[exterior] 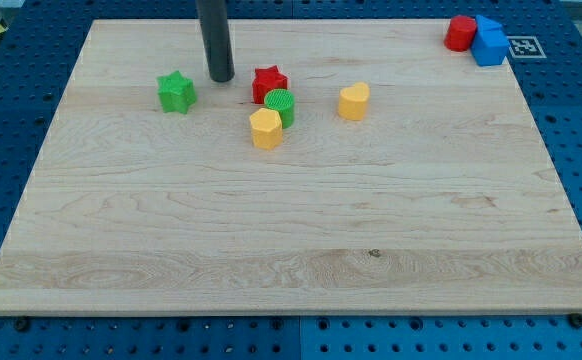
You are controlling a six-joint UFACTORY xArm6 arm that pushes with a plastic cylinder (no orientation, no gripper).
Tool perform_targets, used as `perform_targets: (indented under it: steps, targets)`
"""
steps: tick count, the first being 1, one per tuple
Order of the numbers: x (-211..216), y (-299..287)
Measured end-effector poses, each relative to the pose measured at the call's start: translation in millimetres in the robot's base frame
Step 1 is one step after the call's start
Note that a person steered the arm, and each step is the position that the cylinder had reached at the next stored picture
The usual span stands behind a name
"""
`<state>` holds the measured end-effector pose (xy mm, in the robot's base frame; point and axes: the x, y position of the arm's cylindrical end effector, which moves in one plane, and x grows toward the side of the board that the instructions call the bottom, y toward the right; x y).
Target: Move the red star to the top right of the yellow heart
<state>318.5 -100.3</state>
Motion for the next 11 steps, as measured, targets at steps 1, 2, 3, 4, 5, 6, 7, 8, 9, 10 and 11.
perform_targets:
  steps: [1, 2, 3, 4, 5, 6, 7, 8, 9, 10, 11]
  targets:
    - [22, 5]
    - [15, 40]
    - [-20, 99]
    - [-45, 102]
    - [-43, 67]
    - [-13, 53]
    - [16, 83]
    - [10, 152]
    - [-8, 202]
    - [-9, 181]
    - [13, 162]
